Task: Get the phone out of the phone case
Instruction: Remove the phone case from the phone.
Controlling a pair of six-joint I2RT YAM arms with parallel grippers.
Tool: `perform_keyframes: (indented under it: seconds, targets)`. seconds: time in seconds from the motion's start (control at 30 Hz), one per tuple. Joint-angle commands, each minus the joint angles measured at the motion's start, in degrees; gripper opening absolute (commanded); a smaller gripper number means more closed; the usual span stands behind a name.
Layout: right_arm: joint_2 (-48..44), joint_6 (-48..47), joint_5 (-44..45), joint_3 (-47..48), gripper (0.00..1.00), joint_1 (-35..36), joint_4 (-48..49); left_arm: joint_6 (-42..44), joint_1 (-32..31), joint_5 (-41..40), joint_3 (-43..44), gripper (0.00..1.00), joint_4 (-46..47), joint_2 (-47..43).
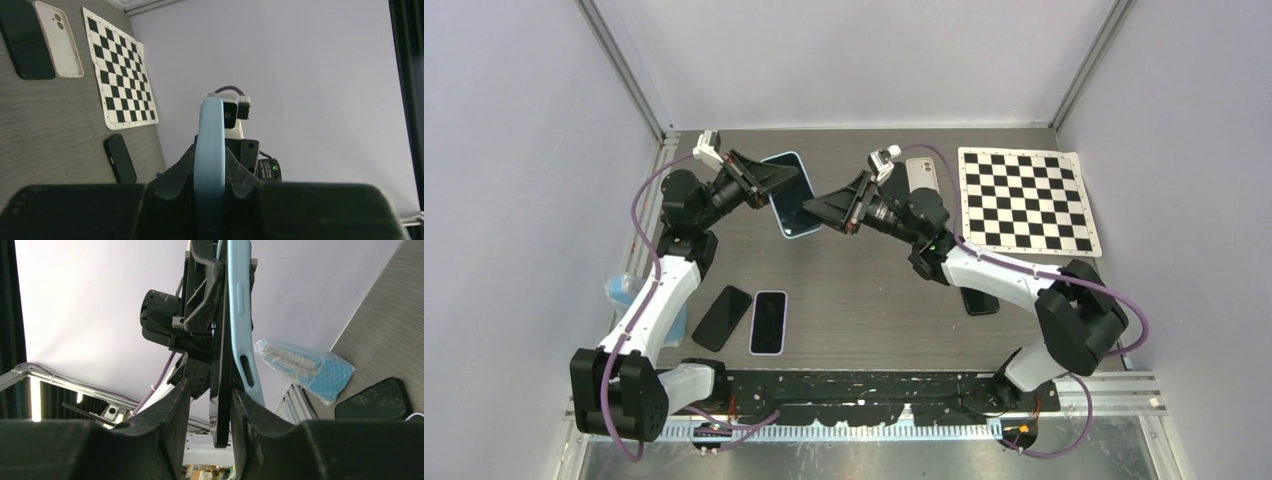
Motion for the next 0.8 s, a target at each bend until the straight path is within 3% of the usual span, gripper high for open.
perform_keyframes:
  seconds: [0.0,0.17,0.23,0.3,0.47,0.53,0.67,0.77]
  targets:
    - [3.79,2.57,-2.66,5.34,0.36,0.05,1.35,2.58,-2.44,11.32,4.07,0.00,4.77,-1.12]
    - [5.45,3.54,-4.12,7.45,0.24,0.47,1.66,5.74,-3.02,11.00,4.28,0.02,2.18,-1.35]
    - [5.43,3.48,-4.14,7.81,0.13,0.50,1.35,7.61,-3.07,10.80,4.44,0.06,-0.18,-1.73]
    - [4.96,3.03,-3.89,8.04,0.03,0.36,1.03,9.97,-3.03,10.75,4.74,0.18,-3.02,-2.44]
    - [1.28,0.91,-2.16,5.96,0.01,-1.75,2.11,14.70,-2.51,9.22,5.84,0.71,-9.70,-5.01]
    - [-0.12,0.25,-2.78,5.27,0.01,-3.32,2.41,16.37,-1.93,8.22,5.11,0.85,-11.29,-6.53]
    - [-5.46,-0.77,-4.04,4.54,0.01,-6.05,1.06,18.43,-0.24,7.27,3.67,0.99,-13.18,-9.56]
    - [-7.85,-1.60,-3.89,4.07,0.01,-7.10,-1.17,20.19,0.45,7.18,3.19,1.00,-14.48,-10.77]
